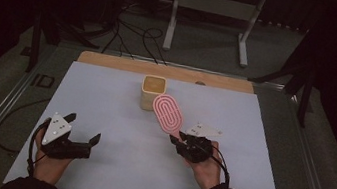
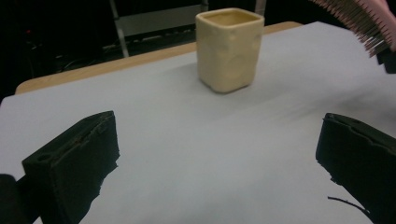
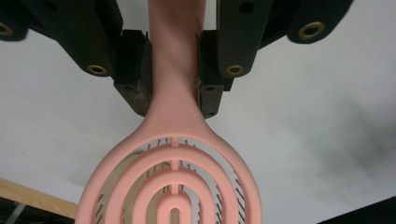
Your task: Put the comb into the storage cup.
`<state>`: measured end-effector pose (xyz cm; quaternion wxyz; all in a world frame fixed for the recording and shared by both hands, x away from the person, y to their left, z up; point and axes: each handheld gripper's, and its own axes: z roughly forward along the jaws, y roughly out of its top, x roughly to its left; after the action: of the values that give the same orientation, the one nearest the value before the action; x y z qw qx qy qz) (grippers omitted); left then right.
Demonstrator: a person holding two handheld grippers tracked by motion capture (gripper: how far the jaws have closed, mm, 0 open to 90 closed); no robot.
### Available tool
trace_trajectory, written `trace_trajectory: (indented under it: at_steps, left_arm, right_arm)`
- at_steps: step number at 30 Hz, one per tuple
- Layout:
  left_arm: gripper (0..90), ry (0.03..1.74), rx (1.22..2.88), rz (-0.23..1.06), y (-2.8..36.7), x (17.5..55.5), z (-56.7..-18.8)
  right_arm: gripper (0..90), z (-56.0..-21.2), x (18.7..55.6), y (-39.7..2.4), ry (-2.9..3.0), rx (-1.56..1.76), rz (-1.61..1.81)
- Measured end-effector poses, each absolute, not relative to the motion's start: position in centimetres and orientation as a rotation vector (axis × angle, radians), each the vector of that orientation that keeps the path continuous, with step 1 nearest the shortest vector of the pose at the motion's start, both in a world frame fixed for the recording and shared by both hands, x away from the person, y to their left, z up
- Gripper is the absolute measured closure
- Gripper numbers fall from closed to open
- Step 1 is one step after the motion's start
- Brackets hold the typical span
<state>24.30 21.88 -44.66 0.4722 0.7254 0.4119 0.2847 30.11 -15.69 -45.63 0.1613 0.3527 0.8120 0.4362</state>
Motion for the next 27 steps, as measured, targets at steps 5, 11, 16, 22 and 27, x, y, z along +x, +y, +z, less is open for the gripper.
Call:
trace_trajectory:
  at_steps: [5,11,16,22,27]
  left_arm:
    - [0.1,0.981,1.789,0.671,20.7,25.2,-44.2]
    - [0.1,0.954,1.783,0.623,19.4,26.0,-43.6]
    - [0.1,0.944,1.773,0.594,18.6,26.7,-43.2]
    - [0.1,0.933,1.767,0.563,17.5,27.4,-42.9]
    - [0.1,0.911,1.768,0.546,16.4,27.9,-42.6]
  right_arm:
    - [69.8,-45.5,30.2,-15.9,2.309,1.004,1.262]
    - [69.9,-45.4,30.1,-15.9,2.295,1.006,1.271]
    - [69.9,-45.4,30.1,-15.9,2.285,1.003,1.277]
    - [69.9,-45.2,30.0,-16.0,2.267,1.009,1.293]
    - [69.9,-45.2,29.9,-15.9,2.263,1.009,1.296]
